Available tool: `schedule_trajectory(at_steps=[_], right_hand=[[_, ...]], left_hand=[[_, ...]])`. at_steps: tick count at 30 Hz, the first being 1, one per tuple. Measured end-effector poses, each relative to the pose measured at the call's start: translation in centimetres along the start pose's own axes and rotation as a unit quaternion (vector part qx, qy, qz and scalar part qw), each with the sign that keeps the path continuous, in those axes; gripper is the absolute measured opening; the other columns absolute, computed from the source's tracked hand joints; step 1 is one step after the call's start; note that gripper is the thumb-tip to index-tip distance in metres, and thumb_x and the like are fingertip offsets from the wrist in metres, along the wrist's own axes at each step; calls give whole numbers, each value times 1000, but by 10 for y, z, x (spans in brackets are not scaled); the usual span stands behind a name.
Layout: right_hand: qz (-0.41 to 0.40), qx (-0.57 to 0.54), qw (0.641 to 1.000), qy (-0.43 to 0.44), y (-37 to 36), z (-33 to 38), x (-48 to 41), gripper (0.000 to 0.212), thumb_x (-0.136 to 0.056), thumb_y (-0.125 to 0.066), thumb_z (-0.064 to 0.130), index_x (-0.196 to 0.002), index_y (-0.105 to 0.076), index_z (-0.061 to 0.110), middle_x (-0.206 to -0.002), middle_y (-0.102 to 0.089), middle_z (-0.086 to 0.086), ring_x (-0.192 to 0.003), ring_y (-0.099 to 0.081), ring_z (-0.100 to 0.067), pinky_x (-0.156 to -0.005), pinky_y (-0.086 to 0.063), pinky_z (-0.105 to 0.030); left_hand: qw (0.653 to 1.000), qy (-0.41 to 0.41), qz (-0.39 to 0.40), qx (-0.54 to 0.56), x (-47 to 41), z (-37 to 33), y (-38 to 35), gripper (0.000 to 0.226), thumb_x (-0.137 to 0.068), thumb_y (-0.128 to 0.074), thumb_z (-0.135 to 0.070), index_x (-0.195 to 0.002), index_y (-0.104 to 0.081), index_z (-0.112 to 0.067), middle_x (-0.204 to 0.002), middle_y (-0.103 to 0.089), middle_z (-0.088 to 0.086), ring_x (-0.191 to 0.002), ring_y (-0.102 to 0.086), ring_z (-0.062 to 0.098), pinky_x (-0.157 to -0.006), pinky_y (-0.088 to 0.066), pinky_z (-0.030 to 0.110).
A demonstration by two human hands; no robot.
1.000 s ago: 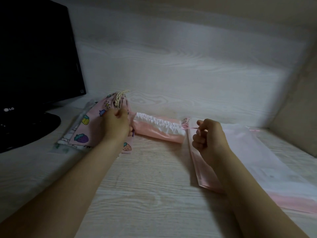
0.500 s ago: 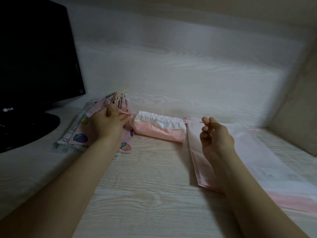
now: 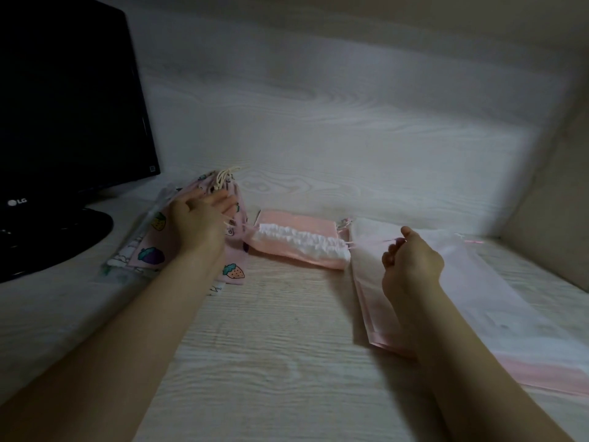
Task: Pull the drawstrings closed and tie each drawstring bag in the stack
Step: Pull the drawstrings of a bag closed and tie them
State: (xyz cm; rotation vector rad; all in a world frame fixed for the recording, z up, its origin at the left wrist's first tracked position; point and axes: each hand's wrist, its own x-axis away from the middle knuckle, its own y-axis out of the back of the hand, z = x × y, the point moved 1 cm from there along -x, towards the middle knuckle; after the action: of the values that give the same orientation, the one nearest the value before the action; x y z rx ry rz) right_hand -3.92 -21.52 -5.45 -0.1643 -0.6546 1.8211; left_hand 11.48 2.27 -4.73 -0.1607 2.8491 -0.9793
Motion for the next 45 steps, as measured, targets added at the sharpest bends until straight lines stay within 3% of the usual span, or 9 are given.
schedule_trajectory(at_steps=[3, 6, 8, 16, 19, 23, 28, 35, 45], right_hand=[[44, -121, 991, -32, -1, 3, 3, 28, -106, -36, -1, -124, -56, 5, -95, -68, -17, -87, -74, -30, -85, -63, -37], [64, -174, 982, -37, -2, 4, 4, 29, -105, -34, -4, -127, -50, 5, -86, -62, -15, -67, -72, -25, -67, -63, -35], [47, -84, 995, 0, -1, 2, 0, 26, -103, -46, 0, -121, -63, 4, -69, -51, -4, -48, -51, -13, -49, -46, -25], [107, 268, 912, 291, -4, -3, 18, 27, -98, -50, 23, -98, -77, 27, -85, -73, 11, -82, -66, -8, -85, -54, -33], [92, 356, 862, 348, -2, -2, 12, 30, -100, -46, 18, -101, -77, 18, -94, -74, 3, -94, -67, -21, -88, -50, -35], [128, 512, 719, 453, -5, -20, -1, 27, -93, -43, 9, -85, -69, 9, -83, -74, -9, -81, -59, -40, -85, -39, -42], [112, 555, 621, 542, -2, -27, -1, 16, -94, -54, 13, -91, -69, 12, -56, -56, -8, -78, -39, -30, -65, -27, -37], [119, 580, 543, 595, -5, -19, 3, 39, -102, -64, 31, -67, -60, 15, -62, -59, -7, -81, -32, -26, -65, -24, -38], [72, 677, 519, 517, 6, -15, -1, 46, -106, -49, 39, -67, -57, 15, -75, -63, -10, -97, -44, -37, -73, -22, -40]], left_hand=[[996, 45, -30, 75, 8, -7, -3, 28, -107, -35, 7, -129, -49, -4, -101, -72, 22, -74, -76, 27, -71, -67, 40], [993, 84, -60, 56, 4, -4, 0, 32, -104, -35, 9, -121, -55, -11, -91, -70, 15, -53, -61, 16, -51, -56, 29], [995, 79, -59, -12, 0, -1, 3, 36, -103, -32, 7, -116, -59, -14, -90, -68, 12, -44, -44, 10, -41, -38, 22], [963, -104, -34, -245, 12, -9, 0, 31, -107, -34, -9, -109, -64, -17, -98, -62, -1, -73, -53, 9, -59, -41, 22], [911, -192, 6, -365, 12, -7, 4, 23, -106, -42, -13, -104, -64, -13, -91, -66, 0, -78, -62, 21, -64, -47, 33], [785, -296, 178, -514, 16, 12, 6, 23, -93, -58, -14, -72, -60, -9, -66, -59, 5, -62, -54, 21, -60, -42, 35], [643, -331, 244, -646, 12, 24, 11, 45, -90, -47, -34, -49, -39, -17, -51, -42, 3, -72, -43, 28, -73, -44, 45], [612, -362, 182, -679, 9, 14, 14, 53, -106, -43, -30, -55, -44, -16, -55, -40, 0, -85, -41, 26, -82, -37, 44], [601, -305, 143, -725, 4, 5, 20, 48, -108, -42, -39, -73, -62, -13, -76, -53, 7, -108, -46, 35, -79, -37, 44]])
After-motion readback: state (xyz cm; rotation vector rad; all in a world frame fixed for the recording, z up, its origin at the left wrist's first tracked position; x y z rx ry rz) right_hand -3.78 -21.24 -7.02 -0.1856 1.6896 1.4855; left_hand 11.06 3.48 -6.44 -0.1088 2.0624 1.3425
